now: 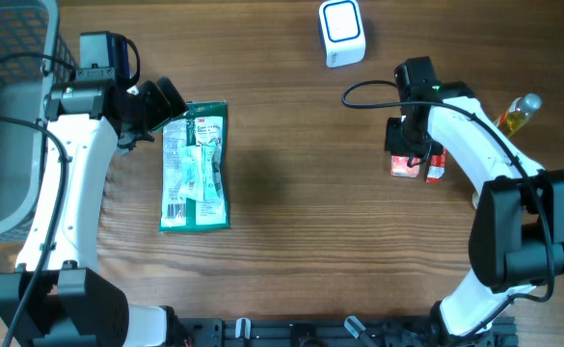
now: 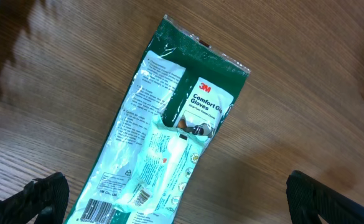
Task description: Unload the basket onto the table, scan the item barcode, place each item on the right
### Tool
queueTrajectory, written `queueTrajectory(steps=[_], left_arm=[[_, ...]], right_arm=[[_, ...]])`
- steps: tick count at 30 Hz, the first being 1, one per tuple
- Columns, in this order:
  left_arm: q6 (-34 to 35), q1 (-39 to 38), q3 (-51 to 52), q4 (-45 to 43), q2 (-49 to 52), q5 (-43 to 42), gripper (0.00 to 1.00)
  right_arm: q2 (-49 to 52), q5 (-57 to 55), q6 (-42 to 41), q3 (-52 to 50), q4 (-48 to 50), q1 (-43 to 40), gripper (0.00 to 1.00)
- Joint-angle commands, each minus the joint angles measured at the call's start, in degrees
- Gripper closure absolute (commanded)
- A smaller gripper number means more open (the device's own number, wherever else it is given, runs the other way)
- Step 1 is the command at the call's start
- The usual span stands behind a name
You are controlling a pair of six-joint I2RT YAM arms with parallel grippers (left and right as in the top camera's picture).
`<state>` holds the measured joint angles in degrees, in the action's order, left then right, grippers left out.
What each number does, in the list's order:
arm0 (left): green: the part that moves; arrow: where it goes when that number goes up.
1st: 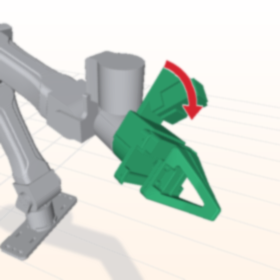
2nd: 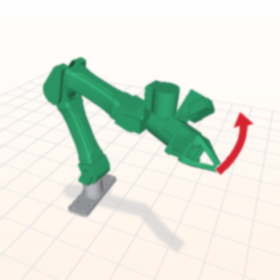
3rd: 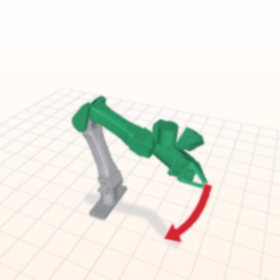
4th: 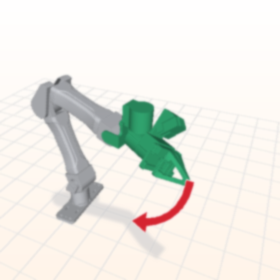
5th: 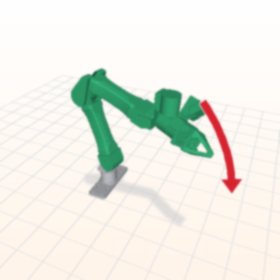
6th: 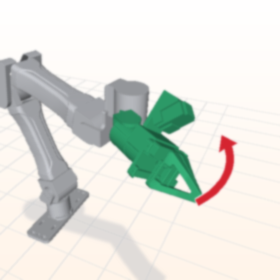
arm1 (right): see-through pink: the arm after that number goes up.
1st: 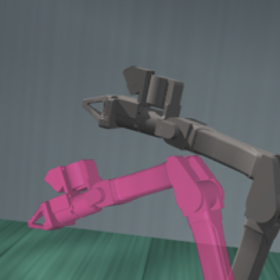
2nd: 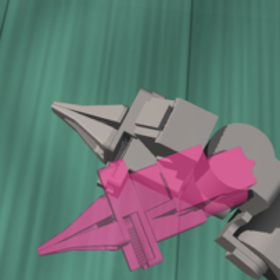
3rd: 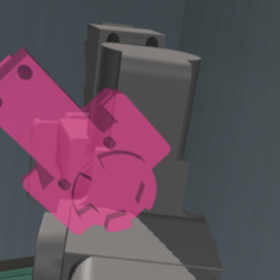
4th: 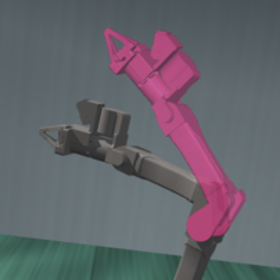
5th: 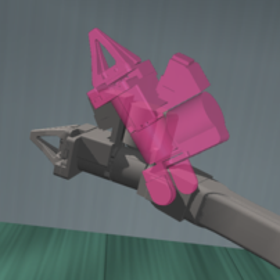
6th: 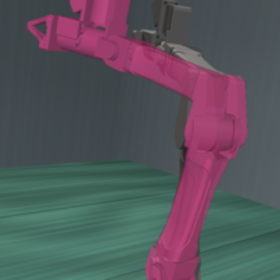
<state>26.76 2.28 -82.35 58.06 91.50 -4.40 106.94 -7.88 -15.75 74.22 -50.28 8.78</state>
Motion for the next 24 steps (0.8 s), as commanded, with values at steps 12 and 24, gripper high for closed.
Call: queueTrajectory(steps=[12, 24], left_arm=[[-1.1, 0.2, -0.2, 0.0, 0.0, 0.0, 0.0], [-1.1, 0.2, -0.2, 0.0, 0.0, 0.0, 0.0]], right_arm=[[-0.8, 43.7, 7.8, 2.2, -1.6, 0.0, 0.4], [-0.8, 40.4, 7.6, 2.2, 12.6, 0.0, 0.0]])
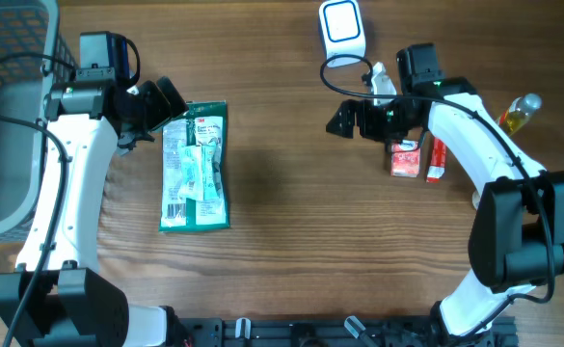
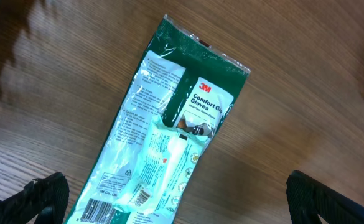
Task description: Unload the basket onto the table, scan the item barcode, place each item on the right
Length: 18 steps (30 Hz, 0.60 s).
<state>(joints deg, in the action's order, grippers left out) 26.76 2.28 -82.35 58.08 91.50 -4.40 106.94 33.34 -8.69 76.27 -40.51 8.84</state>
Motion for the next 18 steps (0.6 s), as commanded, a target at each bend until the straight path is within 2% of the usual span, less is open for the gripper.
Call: queueTrajectory(steps=[1, 6, 18], left_arm=[[-1.1, 0.2, -0.2, 0.0, 0.0, 0.0, 0.0], [-1.1, 0.2, -0.2, 0.0, 0.0, 0.0, 0.0], [-1.1, 0.2, -0.2, 0.0, 0.0, 0.0, 0.0]], right_arm=[[-0.8, -1.9, 0.6, 0.2, 5.2, 0.0, 0.0], [-0.8, -8.5, 0.6, 0.2, 9.7, 0.0, 0.0], [-0.8, -8.6, 0.6, 0.2, 10.1, 0.0, 0.0]])
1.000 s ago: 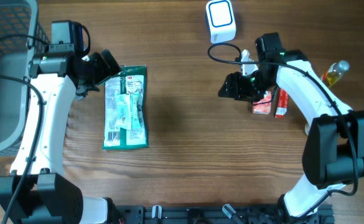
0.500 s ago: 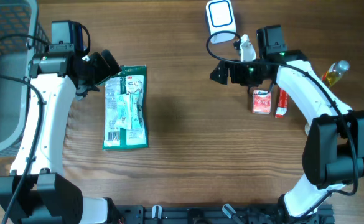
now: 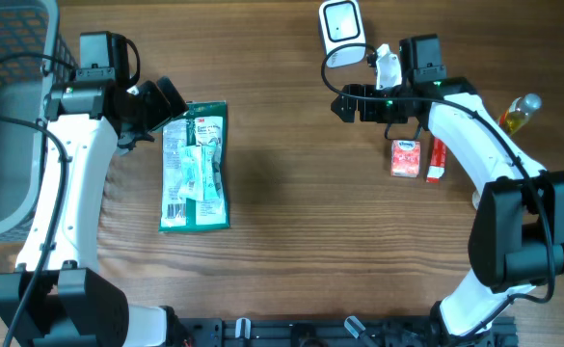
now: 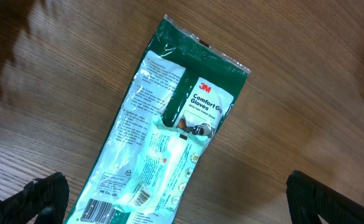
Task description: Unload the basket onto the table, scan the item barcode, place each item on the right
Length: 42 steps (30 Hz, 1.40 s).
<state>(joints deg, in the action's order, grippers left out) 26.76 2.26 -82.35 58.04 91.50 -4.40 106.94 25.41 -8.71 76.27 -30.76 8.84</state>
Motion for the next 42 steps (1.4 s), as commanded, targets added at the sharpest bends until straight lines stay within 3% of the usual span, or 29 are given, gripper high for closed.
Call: queueTrajectory(steps=[1, 6, 8, 11, 12, 13, 15, 18, 19, 21, 23, 25, 27, 30, 35, 36, 39, 42], left_arm=[[-1.1, 0.2, -0.2, 0.0, 0.0, 0.0, 0.0], [-1.1, 0.2, -0.2, 0.0, 0.0, 0.0, 0.0], [-1.1, 0.2, -0.2, 0.0, 0.0, -0.1, 0.0], [-1.1, 0.2, -0.2, 0.0, 0.0, 0.0, 0.0], [-1.1, 0.2, -0.2, 0.0, 0.0, -0.1, 0.0], [-1.1, 0.2, -0.2, 0.0, 0.0, 0.0, 0.0], [-1.1, 0.2, -0.2, 0.0, 0.0, 0.0, 0.0], [-1.1, 0.2, -0.2, 0.0, 0.0, 0.0, 0.0], [-1.1, 0.2, -0.2, 0.0, 0.0, 0.0, 0.0], [-1.1, 0.2, -0.2, 0.0, 0.0, -0.1, 0.0], [-1.1, 0.2, -0.2, 0.0, 0.0, 0.0, 0.0], [-1.1, 0.2, -0.2, 0.0, 0.0, 0.0, 0.0], [-1.1, 0.2, -0.2, 0.0, 0.0, 0.0, 0.0], [-1.1, 0.2, -0.2, 0.0, 0.0, 0.0, 0.0], [-1.1, 0.2, -0.2, 0.0, 0.0, 0.0, 0.0], [-1.1, 0.2, -0.2, 0.0, 0.0, 0.0, 0.0], [-1.1, 0.2, -0.2, 0.0, 0.0, 0.0, 0.0], [-1.1, 0.2, -0.2, 0.0, 0.0, 0.0, 0.0]], right_arm=[[-0.8, -0.6, 0.6, 0.2, 0.3, 0.0, 0.0], [-0.8, -0.6, -2.1, 0.2, 1.1, 0.0, 0.0], [-0.8, -0.6, -15.5, 0.2, 1.7, 0.0, 0.01], [-0.8, 0.0, -55.3, 0.2, 1.9, 0.0, 0.0], [-0.8, 0.7, -62.6, 0.2, 2.8, 0.0, 0.0], [-0.8, 0.0, -63.4, 0.2, 3.1, 0.0, 0.0], [-0.8, -2.8, -57.8, 0.2, 0.4, -0.1, 0.0], [-0.8, 5.2, -31.0, 0.1, -0.8, 1.9, 0.01], [-0.6, 8.6, -20.7, 0.1, -1.1, 4.3, 0.13], [-0.6, 9.4, -11.5, 0.1, -1.5, 10.8, 0.21], [-0.4, 8.9, -10.5, 0.1, 1.0, 16.5, 0.32], [0.6, 5.3, -12.4, 0.1, 11.5, 26.7, 0.38], [2.3, -0.4, -15.8, 0.1, 17.0, 32.4, 0.31], [6.2, -0.6, -17.9, 0.1, 23.1, 37.1, 0.32], [12.7, -1.6, -21.4, 0.1, 28.7, 37.6, 0.32], [13.8, -1.6, -21.5, 0.1, 30.4, 37.6, 0.35], [16.5, -1.7, -23.5, 0.1, 33.0, 37.6, 0.57], [17.5, -4.1, -27.6, 0.1, 34.6, 37.6, 0.61]])
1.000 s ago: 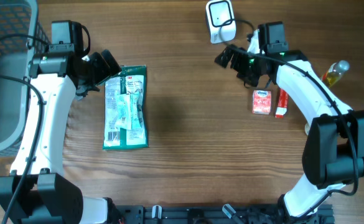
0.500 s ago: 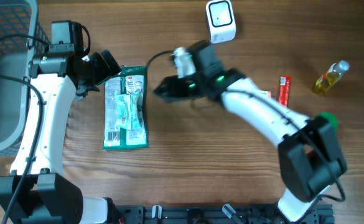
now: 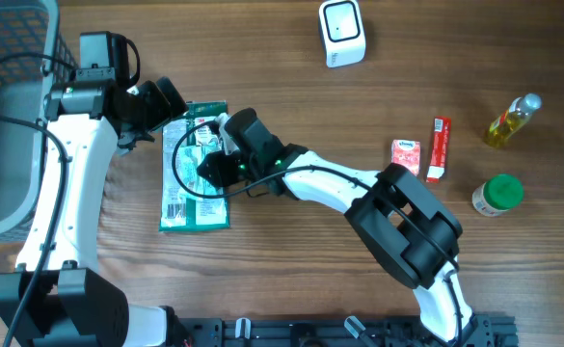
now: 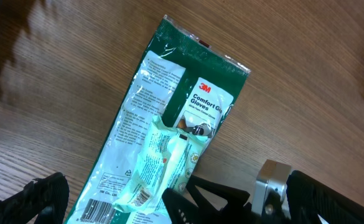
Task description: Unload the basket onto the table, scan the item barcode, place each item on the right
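The green 3M gloves package lies flat on the table, its barcode at its near end. My left gripper hangs open just above the package's far left corner, holding nothing. In the left wrist view its fingers sit at the lower corners. My right arm reaches across the table. My right gripper rests on the package's pale middle, and its black fingers are spread in a V at the edge of the pale inner packet. The white scanner stands at the far edge.
A grey wire basket fills the far left. At the right are a small red-and-white box, a red box on edge, an oil bottle and a green-lidded jar.
My right arm has swung from beside the scanner all the way left, and its gripper now sits on the gloves package. The left arm and the package's position are unchanged.
My right gripper was first down at the two red boxes. Then it was raised left of them, then nearer the scanner, holding nothing I can make out. Now it is on the gloves package. My left gripper stayed open above the package throughout.
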### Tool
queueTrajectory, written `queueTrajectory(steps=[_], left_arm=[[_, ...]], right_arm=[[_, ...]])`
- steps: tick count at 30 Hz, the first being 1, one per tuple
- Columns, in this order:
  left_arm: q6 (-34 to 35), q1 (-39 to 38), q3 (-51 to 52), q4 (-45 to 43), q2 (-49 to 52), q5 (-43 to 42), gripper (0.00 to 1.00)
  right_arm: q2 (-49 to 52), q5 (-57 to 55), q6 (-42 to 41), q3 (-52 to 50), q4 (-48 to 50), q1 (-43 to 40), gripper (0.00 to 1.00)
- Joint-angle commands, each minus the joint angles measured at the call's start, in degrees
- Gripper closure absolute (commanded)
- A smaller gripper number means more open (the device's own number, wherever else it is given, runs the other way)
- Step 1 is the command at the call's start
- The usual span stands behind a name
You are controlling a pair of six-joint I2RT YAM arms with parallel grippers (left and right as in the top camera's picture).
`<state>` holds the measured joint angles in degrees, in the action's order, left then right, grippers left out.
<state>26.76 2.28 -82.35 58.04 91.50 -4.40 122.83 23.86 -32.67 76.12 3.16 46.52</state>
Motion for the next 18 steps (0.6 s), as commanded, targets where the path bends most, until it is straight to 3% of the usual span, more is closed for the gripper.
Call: queueTrajectory(steps=[1, 3, 12, 13, 14, 16, 18], left_arm=[[-1.1, 0.2, -0.2, 0.0, 0.0, -0.1, 0.0], [-1.1, 0.2, -0.2, 0.0, 0.0, 0.0, 0.0], [-1.1, 0.2, -0.2, 0.0, 0.0, 0.0, 0.0], [-1.1, 0.2, -0.2, 0.0, 0.0, 0.0, 0.0], [-1.1, 0.2, -0.2, 0.0, 0.0, 0.0, 0.0], [-1.1, 0.2, -0.2, 0.0, 0.0, 0.0, 0.0], [-1.1, 0.2, -0.2, 0.0, 0.0, 0.0, 0.0]], right_arm=[[1.6, -3.1, -3.8, 0.3, 0.7, 0.0, 0.61], [1.6, -4.9, -3.8, 0.3, 0.7, 0.0, 0.71], [4.6, -7.8, -8.5, 0.3, 1.8, 2.2, 0.65], [4.6, -7.3, -9.6, 0.3, 1.8, 2.2, 0.85], [4.0, -5.4, -10.0, 0.3, 2.1, 1.6, 0.92], [-0.6, -0.1, -10.9, 0.3, 4.0, -1.1, 0.93], [-8.7, 0.2, -11.0, 0.3, -3.0, -4.7, 0.96]])
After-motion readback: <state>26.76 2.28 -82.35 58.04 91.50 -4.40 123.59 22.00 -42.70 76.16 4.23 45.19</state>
